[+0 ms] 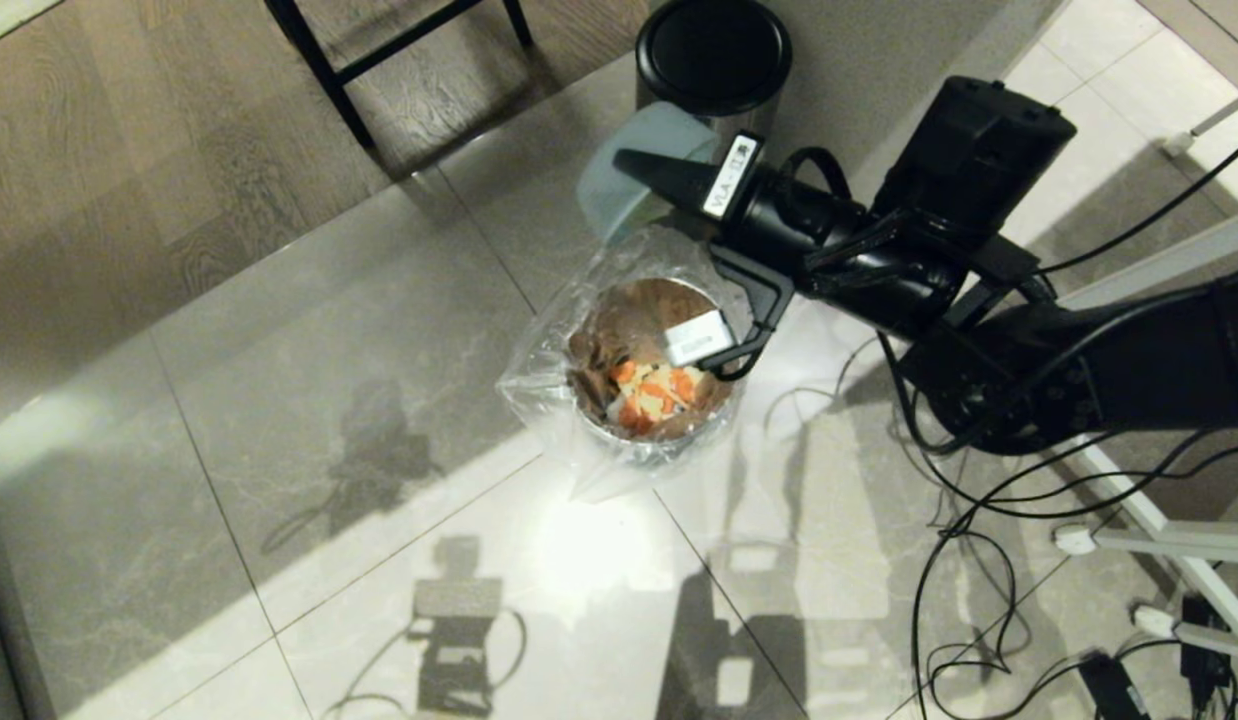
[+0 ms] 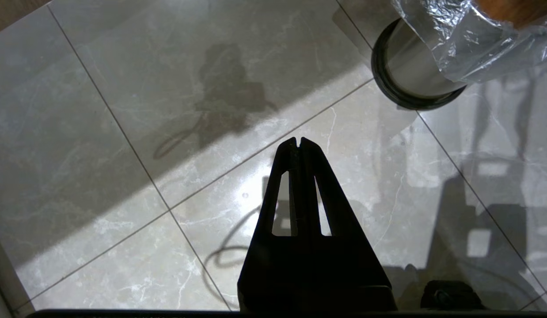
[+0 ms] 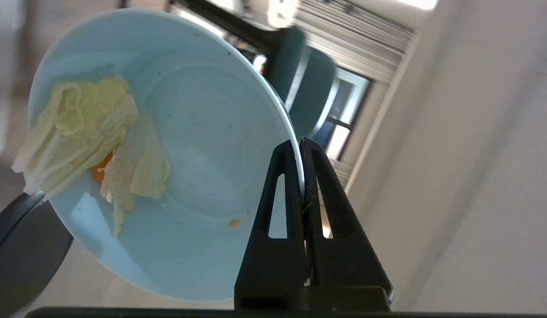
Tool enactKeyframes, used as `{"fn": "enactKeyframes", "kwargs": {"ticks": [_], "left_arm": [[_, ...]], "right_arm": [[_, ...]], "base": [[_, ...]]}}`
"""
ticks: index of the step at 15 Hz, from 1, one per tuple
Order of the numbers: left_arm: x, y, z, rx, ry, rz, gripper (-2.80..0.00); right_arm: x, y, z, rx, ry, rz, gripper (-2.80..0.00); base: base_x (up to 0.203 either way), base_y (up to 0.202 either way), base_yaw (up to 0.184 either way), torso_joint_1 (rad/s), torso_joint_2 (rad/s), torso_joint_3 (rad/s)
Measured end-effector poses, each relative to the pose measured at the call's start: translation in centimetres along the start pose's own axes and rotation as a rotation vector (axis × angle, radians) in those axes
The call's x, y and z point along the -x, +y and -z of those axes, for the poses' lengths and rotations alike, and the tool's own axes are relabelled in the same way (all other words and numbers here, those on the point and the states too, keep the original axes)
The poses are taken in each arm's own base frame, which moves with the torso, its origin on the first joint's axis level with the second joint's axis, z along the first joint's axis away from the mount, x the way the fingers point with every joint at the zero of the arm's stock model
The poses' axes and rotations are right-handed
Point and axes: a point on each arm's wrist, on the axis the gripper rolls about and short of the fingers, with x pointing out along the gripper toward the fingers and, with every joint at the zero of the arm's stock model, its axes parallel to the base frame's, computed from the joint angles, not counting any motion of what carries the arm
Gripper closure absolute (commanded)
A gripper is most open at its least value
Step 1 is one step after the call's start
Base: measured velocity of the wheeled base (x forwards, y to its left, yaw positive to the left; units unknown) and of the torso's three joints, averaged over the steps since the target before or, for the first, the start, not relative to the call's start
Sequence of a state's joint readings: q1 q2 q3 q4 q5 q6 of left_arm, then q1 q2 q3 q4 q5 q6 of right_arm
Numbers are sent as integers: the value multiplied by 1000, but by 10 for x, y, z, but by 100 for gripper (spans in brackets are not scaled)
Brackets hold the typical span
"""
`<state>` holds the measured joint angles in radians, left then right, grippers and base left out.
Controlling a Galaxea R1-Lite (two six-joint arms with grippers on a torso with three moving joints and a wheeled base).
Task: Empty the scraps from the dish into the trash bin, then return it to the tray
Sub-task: Pour the leftover food from the bowl into the trash can
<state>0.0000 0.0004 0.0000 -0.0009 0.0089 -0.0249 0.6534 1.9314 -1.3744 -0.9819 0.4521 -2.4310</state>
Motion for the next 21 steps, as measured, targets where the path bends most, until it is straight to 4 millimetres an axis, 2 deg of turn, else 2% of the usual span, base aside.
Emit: {"fn": "enactKeyframes", "kwargs": {"ticks": [8, 14, 21], "left_arm": [[0, 0, 0, 0, 0, 0, 0], [0, 0, 0, 0, 0, 0, 0], [0, 0, 0, 0, 0, 0, 0]], "right_arm": [[-8, -5, -17, -38, -14, 40, 0], [2, 2, -28, -96, -28, -14, 0], [1, 1, -32, -136, 5, -5, 0]], "base": [[0, 0, 0, 0, 0, 0], [0, 0, 0, 0, 0, 0], [0, 0, 0, 0, 0, 0]]}}
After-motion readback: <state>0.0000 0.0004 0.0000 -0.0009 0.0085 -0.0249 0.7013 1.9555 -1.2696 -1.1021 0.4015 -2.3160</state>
